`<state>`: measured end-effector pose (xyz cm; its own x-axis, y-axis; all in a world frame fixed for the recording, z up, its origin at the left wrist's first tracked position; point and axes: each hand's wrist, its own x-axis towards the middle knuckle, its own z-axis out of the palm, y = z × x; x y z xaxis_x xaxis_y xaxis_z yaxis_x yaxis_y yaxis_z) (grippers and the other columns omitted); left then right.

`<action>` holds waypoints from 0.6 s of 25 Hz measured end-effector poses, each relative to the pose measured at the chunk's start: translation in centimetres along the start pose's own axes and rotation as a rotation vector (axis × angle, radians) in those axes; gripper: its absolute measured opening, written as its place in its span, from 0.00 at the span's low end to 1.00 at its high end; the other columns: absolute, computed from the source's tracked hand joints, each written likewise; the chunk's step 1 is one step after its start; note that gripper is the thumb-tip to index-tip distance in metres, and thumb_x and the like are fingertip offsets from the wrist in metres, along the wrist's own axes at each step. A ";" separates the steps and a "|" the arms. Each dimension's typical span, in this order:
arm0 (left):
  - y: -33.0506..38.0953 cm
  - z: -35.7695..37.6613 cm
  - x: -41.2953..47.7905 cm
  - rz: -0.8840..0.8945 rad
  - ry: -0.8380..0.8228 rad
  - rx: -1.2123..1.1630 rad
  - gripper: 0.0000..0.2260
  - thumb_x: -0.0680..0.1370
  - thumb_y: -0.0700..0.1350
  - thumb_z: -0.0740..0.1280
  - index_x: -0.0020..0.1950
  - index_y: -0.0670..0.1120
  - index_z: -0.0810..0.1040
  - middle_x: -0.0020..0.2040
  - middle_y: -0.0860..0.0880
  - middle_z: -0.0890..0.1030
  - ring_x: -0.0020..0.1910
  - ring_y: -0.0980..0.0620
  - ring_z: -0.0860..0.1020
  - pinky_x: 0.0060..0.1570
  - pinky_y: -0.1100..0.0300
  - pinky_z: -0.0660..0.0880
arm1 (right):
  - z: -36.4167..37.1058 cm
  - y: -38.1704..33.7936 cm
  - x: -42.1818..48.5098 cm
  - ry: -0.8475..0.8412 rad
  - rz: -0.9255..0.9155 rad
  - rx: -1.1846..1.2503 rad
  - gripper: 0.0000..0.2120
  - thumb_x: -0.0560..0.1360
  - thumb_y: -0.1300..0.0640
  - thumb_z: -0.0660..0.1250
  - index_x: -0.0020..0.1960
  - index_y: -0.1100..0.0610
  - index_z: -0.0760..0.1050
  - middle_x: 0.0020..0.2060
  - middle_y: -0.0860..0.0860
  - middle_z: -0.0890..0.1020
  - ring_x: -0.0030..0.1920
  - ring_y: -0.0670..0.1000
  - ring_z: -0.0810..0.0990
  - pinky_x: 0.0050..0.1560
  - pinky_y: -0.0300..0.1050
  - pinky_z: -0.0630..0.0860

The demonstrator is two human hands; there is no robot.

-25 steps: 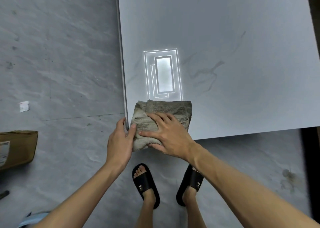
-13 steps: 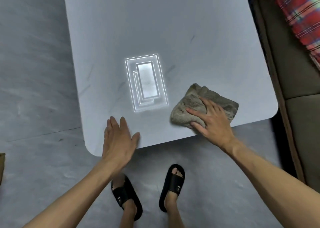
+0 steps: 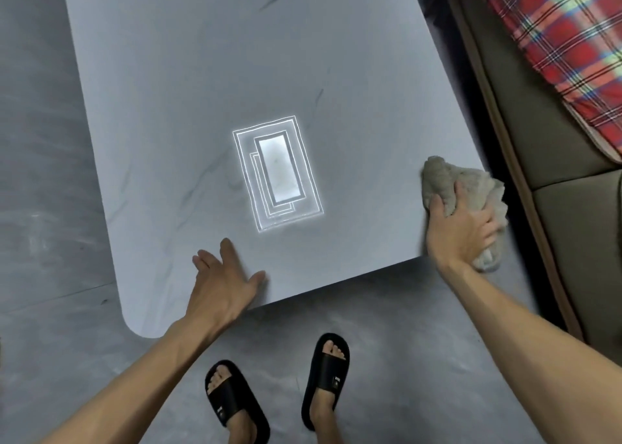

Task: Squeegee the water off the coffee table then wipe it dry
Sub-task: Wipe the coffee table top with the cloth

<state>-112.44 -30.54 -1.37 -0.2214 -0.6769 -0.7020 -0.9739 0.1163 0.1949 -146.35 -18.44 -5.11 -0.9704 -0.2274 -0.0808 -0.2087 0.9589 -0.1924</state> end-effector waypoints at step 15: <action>-15.7 -5.0 -1.3 -0.280 0.303 -0.693 0.21 0.77 0.39 0.60 0.69 0.47 0.62 0.59 0.47 0.74 0.51 0.48 0.72 0.49 0.55 0.66 | 4.3 -15.0 -23.1 -0.555 -1.906 -0.192 0.30 0.71 0.39 0.66 0.72 0.38 0.65 0.71 0.59 0.69 0.63 0.60 0.72 0.61 0.55 0.70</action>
<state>-96.62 -35.10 -0.07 0.1464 -0.7936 -0.5906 -0.7164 -0.4967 0.4899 -120.27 -28.32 -4.55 0.6064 -0.7740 -0.1824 -0.7844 -0.5447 -0.2966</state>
